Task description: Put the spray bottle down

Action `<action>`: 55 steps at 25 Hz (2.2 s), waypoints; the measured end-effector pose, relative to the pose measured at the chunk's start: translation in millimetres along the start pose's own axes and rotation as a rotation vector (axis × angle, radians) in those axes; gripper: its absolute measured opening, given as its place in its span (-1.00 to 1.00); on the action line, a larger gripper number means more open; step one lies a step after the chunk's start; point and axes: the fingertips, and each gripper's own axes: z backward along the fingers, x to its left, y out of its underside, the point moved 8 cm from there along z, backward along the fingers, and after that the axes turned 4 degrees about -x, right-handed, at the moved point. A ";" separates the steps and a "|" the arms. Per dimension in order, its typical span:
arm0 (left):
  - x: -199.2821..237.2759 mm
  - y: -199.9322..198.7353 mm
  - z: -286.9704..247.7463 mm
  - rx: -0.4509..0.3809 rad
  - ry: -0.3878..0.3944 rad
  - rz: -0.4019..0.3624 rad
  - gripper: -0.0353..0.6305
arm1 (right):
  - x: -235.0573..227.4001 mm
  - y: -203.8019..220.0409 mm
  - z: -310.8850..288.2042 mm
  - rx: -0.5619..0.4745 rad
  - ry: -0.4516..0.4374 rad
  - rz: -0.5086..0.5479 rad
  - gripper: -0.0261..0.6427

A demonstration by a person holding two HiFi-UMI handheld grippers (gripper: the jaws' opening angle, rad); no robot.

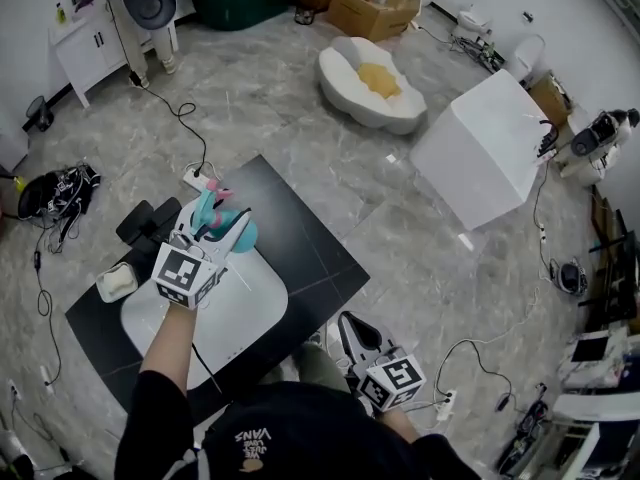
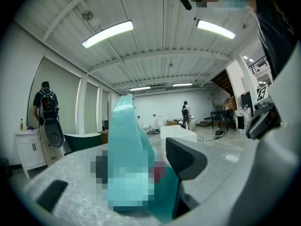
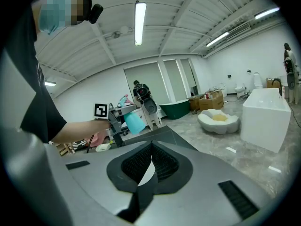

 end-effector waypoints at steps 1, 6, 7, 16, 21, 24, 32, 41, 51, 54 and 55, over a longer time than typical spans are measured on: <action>2.6 4.3 -4.8 0.010 -0.008 -0.001 -0.25 | -4.4 -1.2 -3.2 0.008 -0.002 -0.005 -0.90; 15.6 18.2 -32.8 0.064 -0.046 -0.033 -0.25 | -30.2 -10.4 -31.6 0.056 -0.054 0.002 -0.90; 18.9 20.2 -37.1 0.076 -0.056 -0.035 -0.25 | -33.4 -14.0 -39.0 0.064 -0.074 0.008 -0.90; 46.7 54.2 -72.6 0.163 -0.127 -0.102 -0.25 | -63.2 -34.7 -92.7 0.089 -0.174 0.043 -0.90; 54.5 76.1 -88.5 0.215 -0.146 -0.107 -0.25 | -78.3 -35.8 -103.9 0.113 -0.178 0.038 -0.90; 56.3 86.8 -94.0 0.239 -0.154 -0.115 -0.25 | -83.6 -35.0 -106.5 0.119 -0.177 0.032 -0.90; 58.4 102.9 -103.7 0.268 -0.166 -0.134 -0.25 | -90.9 -31.5 -105.9 0.132 -0.166 0.020 -0.90; 53.6 125.2 -104.8 0.309 -0.161 -0.138 -0.25 | -89.2 -29.4 -105.0 0.134 -0.170 0.019 -0.90; 54.1 120.1 -101.9 0.244 -0.184 -0.144 -0.20 | -90.0 -29.9 -100.3 0.118 -0.163 0.017 -0.90; 54.4 119.2 -99.4 0.233 -0.192 -0.125 0.01 | -90.0 -30.6 -99.3 0.111 -0.160 0.015 -0.90; 54.3 118.7 -98.6 0.234 -0.194 -0.120 0.05 | -89.6 -31.3 -98.8 0.108 -0.159 0.015 -0.90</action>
